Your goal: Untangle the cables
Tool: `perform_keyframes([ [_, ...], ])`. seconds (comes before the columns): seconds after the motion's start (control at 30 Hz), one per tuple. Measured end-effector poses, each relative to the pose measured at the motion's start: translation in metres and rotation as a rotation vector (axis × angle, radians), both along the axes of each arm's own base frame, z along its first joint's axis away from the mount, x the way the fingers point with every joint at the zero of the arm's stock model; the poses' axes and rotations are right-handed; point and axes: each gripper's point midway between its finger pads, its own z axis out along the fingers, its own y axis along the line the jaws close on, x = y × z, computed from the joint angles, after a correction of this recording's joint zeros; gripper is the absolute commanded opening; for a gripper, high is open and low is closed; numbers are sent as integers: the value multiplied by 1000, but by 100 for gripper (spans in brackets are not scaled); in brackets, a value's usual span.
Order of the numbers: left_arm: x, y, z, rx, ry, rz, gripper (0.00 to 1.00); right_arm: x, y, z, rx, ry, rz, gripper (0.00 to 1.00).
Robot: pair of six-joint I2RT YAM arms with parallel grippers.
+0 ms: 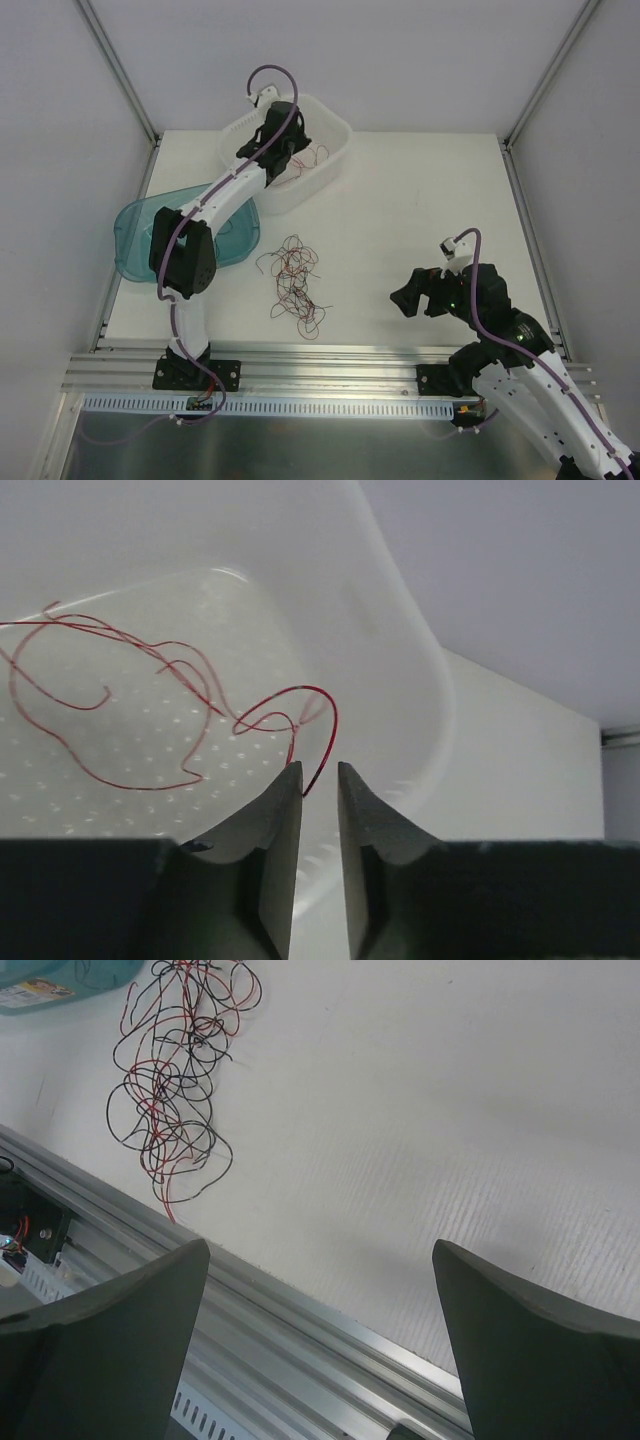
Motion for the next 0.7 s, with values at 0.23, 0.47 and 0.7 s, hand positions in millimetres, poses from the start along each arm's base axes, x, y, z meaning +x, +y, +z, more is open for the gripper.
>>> perform_keyframes([
  [0.23, 8, 55, -35, -7, 115, 59, 52, -2, 0, -3, -5, 20, 4, 100],
  [0.47, -22, 67, -41, -1, 182, 2, 91, -4, 8, -23, -51, 129, 38, 100],
  [0.7, -113, 62, -16, -27, 203, -160, 99, -11, 48, -36, -142, 219, 184, 100],
])
